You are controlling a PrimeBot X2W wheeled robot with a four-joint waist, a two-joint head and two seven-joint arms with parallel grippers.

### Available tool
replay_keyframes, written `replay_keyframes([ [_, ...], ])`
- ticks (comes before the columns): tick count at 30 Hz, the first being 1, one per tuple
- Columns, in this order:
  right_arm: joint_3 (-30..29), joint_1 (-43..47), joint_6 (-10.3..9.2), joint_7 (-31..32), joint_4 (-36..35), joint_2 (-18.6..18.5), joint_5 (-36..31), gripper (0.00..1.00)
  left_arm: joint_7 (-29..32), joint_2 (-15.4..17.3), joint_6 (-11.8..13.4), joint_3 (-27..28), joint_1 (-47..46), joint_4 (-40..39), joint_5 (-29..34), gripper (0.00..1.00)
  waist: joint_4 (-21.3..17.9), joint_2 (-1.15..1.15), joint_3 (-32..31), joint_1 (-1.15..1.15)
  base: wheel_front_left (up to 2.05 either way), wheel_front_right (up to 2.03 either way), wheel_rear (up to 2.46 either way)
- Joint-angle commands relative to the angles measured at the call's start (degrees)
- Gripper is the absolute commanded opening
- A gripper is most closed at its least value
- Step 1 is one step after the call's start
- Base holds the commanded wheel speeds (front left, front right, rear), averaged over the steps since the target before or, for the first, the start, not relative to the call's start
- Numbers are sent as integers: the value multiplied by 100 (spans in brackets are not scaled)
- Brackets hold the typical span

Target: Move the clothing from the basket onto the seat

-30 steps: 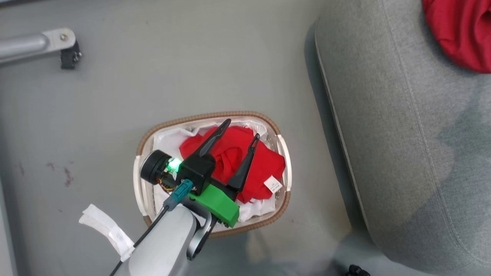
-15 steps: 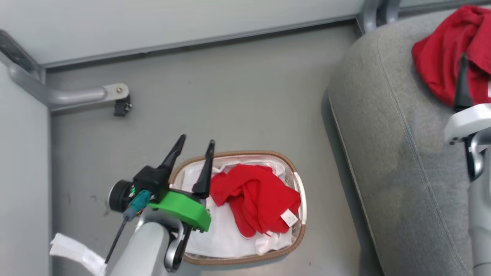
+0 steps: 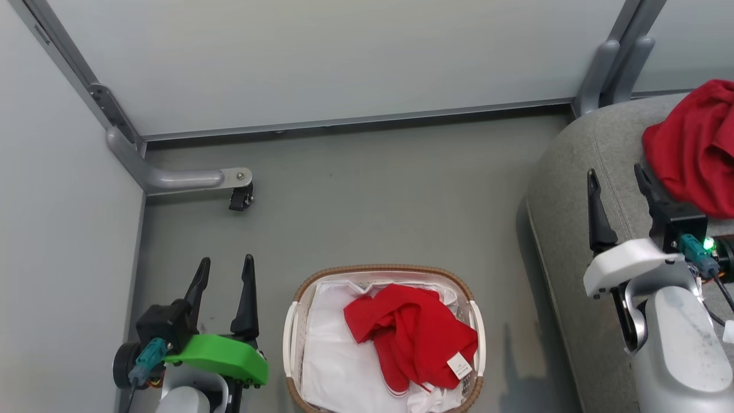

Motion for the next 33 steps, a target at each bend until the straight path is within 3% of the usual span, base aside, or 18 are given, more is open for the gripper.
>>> replay_keyframes([
  [1,18,210,-8,-10,-51,-20,127,100,-5,-9,24,46,133,-16,-32,100,127,0,-172,0,0,0,0],
  [8,336,872,-8,-11,-197,-10,861,100,-5,-5,33,14,378,17,-60,100,222,0,-368,0,0,0,0],
  [33,748,1488,-8,-10,-228,-7,1126,100,-5,-5,113,-115,585,113,-127,100,151,0,-611,0,0,0,0],
])
